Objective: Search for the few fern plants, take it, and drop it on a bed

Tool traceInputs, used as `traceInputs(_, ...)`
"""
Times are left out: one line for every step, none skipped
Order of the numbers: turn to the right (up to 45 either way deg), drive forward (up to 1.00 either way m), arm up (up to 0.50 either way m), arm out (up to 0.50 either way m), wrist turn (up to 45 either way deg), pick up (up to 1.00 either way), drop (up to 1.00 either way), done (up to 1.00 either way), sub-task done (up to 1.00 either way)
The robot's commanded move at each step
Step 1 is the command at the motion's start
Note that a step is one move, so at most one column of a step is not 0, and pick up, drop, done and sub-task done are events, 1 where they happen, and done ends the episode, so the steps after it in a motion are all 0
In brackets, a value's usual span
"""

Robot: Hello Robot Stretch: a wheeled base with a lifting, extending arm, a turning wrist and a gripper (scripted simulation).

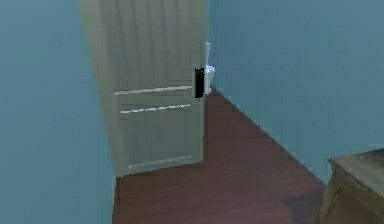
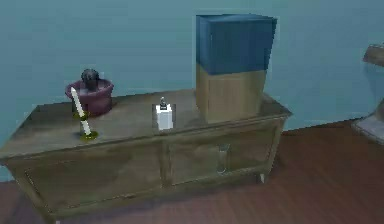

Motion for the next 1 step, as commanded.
traceInputs(15.0, 0.00, 0.00, 0.00, 0.0, 0.00, 0.00, 0.00, 0.00)
